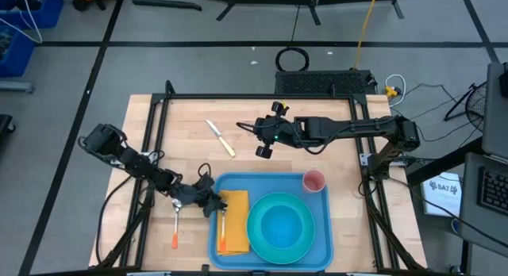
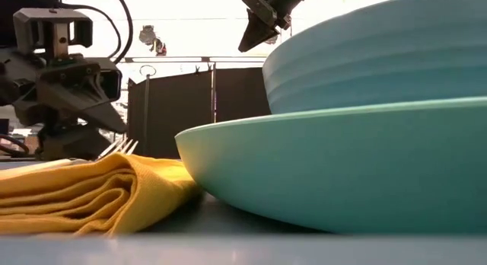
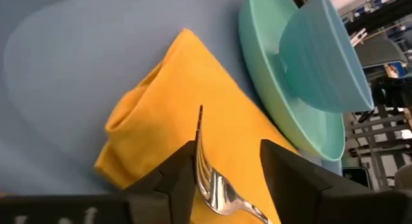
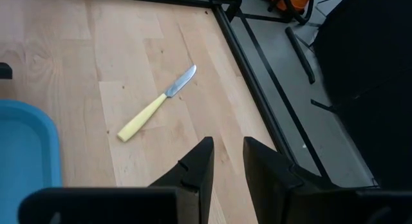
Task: Set up tray
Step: Put the orange fork on top of the yellow table napkin
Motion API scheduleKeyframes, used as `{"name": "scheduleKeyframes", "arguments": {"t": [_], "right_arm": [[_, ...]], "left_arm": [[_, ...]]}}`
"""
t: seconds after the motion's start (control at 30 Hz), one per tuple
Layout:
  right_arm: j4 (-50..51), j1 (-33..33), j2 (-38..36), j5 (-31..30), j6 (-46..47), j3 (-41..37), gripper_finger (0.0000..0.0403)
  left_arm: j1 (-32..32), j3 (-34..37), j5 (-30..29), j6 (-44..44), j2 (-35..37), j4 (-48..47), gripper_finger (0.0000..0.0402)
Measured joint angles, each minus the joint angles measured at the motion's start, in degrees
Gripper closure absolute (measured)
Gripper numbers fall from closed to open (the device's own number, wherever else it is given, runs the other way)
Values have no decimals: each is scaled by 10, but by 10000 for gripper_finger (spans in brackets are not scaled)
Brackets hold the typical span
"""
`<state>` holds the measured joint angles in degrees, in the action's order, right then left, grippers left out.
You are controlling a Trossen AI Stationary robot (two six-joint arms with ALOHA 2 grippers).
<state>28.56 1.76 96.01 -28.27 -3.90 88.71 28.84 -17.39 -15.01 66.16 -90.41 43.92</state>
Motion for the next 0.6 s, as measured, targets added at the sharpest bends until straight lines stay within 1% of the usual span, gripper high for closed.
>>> {"name": "scheduleKeyframes", "arguments": {"t": [0.17,0.3,0.43,0.6], "right_arm": [[0,0,0,0,0,0,328],[0,0,0,0,0,0,328],[0,0,0,0,0,0,328],[0,0,0,0,-2,0,328]], "left_arm": [[0,0,0,-56,0,42,203],[0,0,0,-82,5,73,195],[-1,0,3,-80,9,51,195],[-1,0,4,-55,9,-16,195]]}}
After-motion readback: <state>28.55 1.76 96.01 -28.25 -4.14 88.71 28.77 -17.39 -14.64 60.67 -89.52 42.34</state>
